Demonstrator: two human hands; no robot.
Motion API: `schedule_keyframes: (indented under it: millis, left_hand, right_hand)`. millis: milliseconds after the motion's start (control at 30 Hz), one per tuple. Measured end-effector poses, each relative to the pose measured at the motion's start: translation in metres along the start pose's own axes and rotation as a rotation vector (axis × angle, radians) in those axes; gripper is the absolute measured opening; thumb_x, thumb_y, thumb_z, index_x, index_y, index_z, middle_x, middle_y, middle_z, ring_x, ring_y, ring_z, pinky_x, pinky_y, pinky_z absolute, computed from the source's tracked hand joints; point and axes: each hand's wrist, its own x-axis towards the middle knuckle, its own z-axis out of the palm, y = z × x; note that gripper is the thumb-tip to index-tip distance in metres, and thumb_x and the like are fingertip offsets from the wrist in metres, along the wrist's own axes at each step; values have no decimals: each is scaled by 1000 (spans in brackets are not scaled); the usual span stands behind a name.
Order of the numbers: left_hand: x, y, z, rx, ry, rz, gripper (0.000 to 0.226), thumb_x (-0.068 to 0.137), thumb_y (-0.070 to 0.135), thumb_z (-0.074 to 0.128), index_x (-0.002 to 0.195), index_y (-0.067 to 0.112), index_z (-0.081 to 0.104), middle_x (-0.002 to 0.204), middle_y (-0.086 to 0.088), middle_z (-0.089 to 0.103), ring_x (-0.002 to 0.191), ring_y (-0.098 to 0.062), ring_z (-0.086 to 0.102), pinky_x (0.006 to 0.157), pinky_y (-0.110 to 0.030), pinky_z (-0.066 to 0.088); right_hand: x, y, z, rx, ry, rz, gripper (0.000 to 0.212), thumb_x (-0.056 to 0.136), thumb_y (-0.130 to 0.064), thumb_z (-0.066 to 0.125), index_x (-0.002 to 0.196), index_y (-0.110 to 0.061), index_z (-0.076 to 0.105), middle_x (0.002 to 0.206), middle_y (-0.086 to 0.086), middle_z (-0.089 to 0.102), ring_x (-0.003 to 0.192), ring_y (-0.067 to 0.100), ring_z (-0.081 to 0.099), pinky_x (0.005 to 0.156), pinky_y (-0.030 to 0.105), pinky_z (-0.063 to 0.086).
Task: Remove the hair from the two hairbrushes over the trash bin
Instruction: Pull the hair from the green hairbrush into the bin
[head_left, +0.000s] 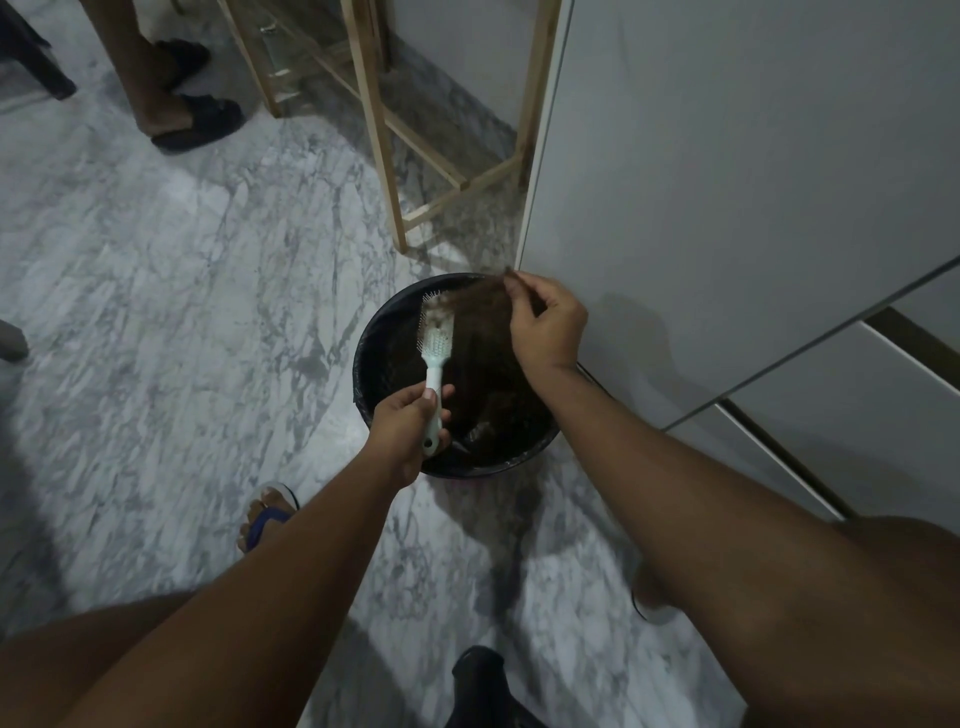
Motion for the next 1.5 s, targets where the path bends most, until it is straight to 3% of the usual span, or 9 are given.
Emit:
schedule_keyframes:
  millis: [133, 267, 467, 667, 933, 1033, 1200, 1300, 1500]
  left_hand:
    - [0, 1, 1, 10, -16, 15, 24, 102, 12, 50, 123, 8, 62, 116, -3, 72, 75, -14, 56, 53, -27, 50]
    - [-4, 2, 0, 30, -36, 19, 20, 102, 12, 50, 118, 10, 63, 114, -2, 73, 74, -14, 56, 54, -27, 51]
    - [-7, -4, -2, 107, -70, 17, 24, 101, 13, 53, 123, 11, 64, 116, -2, 73, 82, -17, 58, 56, -29, 52]
    - [-10, -5, -1, 116, -109, 25, 21, 102, 10, 51, 118, 11, 64, 114, -5, 73, 74, -15, 57, 54, -27, 51]
    - [-1, -10, -6, -10, 11, -5, 28, 104, 10, 47, 125, -3, 59, 106, -8, 68, 69, -13, 53, 49, -23, 47]
    - [0, -9, -8, 9, -11, 4, 30, 103, 12, 48, 128, 0, 60, 99, -4, 66, 72, -14, 55, 52, -24, 51]
    - [-5, -5, 0, -6, -46, 25, 28, 103, 10, 49, 128, 5, 60, 119, -4, 69, 75, -13, 55, 56, -26, 50]
    - [-5, -6, 1, -17, -55, 14, 29, 102, 11, 50, 129, 6, 59, 125, -5, 69, 77, -13, 56, 56, -26, 50]
    - [-5, -12, -1, 7, -86, -2, 32, 101, 11, 53, 132, 6, 59, 124, -6, 70, 80, -15, 58, 57, -27, 50]
  right_hand:
    - [-10, 25, -7, -263, -224, 190, 21, 90, -20, 62, 107, -12, 73, 101, 8, 75, 94, 24, 69, 86, 34, 55]
    - [-15, 29, -6, -402, -554, 381, 68, 81, -23, 55, 147, -19, 40, 143, 9, 52, 130, 29, 50, 108, 44, 43]
    - [-19, 9, 11, -130, -536, 209, 72, 82, -49, 71, 145, -29, 43, 133, 5, 57, 119, 15, 55, 100, 25, 43]
    - [-15, 11, 16, -196, -342, 45, 19, 87, -16, 69, 103, -9, 77, 100, 6, 76, 95, 15, 70, 91, 18, 49]
    - [1, -3, 9, -56, -58, -70, 14, 87, -15, 70, 95, -6, 77, 88, 8, 73, 80, 11, 65, 76, 5, 45]
    - [3, -2, 3, -59, 4, -73, 14, 89, -15, 67, 95, -6, 75, 90, 8, 71, 83, 14, 65, 77, 14, 50]
    - [-10, 25, -1, -434, -374, 213, 43, 84, -14, 59, 127, -16, 61, 122, 13, 63, 114, 29, 59, 97, 36, 50]
    - [-17, 25, 0, -404, -438, 280, 63, 87, -21, 58, 147, -16, 41, 141, 14, 49, 131, 30, 46, 111, 41, 39]
    - [-25, 10, 14, -237, -475, 96, 66, 80, -54, 70, 138, -26, 53, 114, 6, 54, 102, 15, 55, 90, 25, 47]
